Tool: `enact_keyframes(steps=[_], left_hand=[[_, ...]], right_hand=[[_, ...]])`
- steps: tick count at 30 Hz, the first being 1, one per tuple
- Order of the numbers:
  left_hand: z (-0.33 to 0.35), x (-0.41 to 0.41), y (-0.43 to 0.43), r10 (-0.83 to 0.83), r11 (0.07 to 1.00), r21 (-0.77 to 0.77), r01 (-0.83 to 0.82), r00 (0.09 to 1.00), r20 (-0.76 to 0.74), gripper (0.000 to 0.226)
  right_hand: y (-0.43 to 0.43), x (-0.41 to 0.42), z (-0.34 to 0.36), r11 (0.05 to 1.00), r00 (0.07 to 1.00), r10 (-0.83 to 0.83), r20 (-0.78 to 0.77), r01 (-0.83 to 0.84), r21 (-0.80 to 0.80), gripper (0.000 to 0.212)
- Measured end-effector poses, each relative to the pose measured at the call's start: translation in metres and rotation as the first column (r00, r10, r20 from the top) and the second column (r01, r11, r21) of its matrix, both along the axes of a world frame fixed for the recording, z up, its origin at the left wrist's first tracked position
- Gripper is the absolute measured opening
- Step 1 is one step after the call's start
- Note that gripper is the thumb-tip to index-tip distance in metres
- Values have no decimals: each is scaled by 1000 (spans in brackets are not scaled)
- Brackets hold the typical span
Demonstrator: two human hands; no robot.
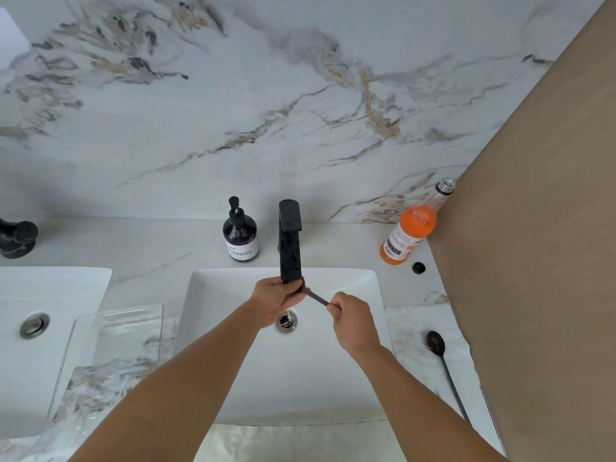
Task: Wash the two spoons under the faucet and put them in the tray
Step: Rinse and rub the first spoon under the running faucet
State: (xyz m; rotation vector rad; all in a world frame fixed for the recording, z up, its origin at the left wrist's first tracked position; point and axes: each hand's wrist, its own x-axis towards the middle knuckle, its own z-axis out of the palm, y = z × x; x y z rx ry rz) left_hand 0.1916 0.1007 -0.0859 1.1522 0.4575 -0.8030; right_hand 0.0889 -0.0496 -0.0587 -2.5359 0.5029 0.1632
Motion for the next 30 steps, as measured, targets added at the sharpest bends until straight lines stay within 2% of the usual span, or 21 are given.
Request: enact_keyframes(steps=[2, 4, 5, 7, 9, 12, 14, 15, 17, 18, 19, 21, 23, 24, 25, 27, 28, 30], left_hand=[[-6, -1, -2, 13, 994, 106, -16, 1000, 28, 15], [-10, -2, -1, -71, 980, 190, 58, 996, 61, 23], [-10, -1, 1, -105, 980, 178, 92, 992, 64, 22], [-7, 2, 6, -92, 994, 57, 89, 995, 41, 14], [-4, 5, 7, 2, 998, -68, -1, 1000, 7, 20], [-2, 5, 0, 120, 986, -112, -124, 992, -46, 16], [-4, -3, -6, 139, 983, -105, -152, 983, -119, 15], [-4, -7, -8, 129, 983, -108, -147, 978, -162, 20], [-8, -12, -11, 117, 981, -125, -148, 967, -227, 25], [-10, -13, -12, 126, 976, -140, -164, 961, -247, 22], [-11, -13, -11, 143, 969, -158, -188, 954, -262, 18], [-14, -12, -11, 159, 959, -189, -212, 952, -262, 17], [-15, -10, -6, 112, 969, -196, -151, 974, -195, 18], [-14, -9, -1, 64, 983, -165, -86, 988, -139, 18], [-14, -6, 5, -4, 994, -110, -4, 997, -79, 17], [-11, 1, 17, -171, 985, 11, 171, 985, 5, 13], [-8, 5, 21, -229, 973, 46, 228, 973, 23, 12], [-2, 13, 23, -232, 972, 43, 230, 972, 38, 11]], right_hand=[[1, 5, 5, 990, 998, 59, 20, -56, -133, 20], [1, 8, 10, 957, 992, 129, 5, -123, -261, 21], [0, 9, 12, 938, 987, 162, -7, -156, -309, 21], [-1, 10, 16, 898, 975, 219, -21, -210, -386, 18], [1, 11, 19, 858, 966, 258, -21, -239, -455, 13], [5, 14, 20, 831, 960, 278, -31, -256, -493, 12], [9, 14, 20, 875, 966, 255, -45, -250, -414, 10], [11, 13, 20, 920, 974, 213, -70, -224, -320, 10], [15, 13, 21, 997, 982, 70, -177, -71, 4, 13], [18, 12, 20, 973, 970, -14, -244, 70, 222, 13], [21, 10, 20, 887, 942, -89, -323, 223, 404, 14], [27, 4, 19, 685, 871, -170, -462, 441, 580, 17], [30, -1, 18, 559, 826, -187, -532, 535, 634, 20], [28, -2, 20, 548, 821, -170, -546, 539, 640, 21], [23, -1, 22, 601, 834, -136, -534, 498, 625, 21], [8, 6, 30, 794, 878, -16, -478, 302, 528, 22], [0, 12, 36, 859, 889, 46, -455, 197, 472, 23], [-13, 27, 46, 913, 899, 114, -423, 73, 402, 26]])
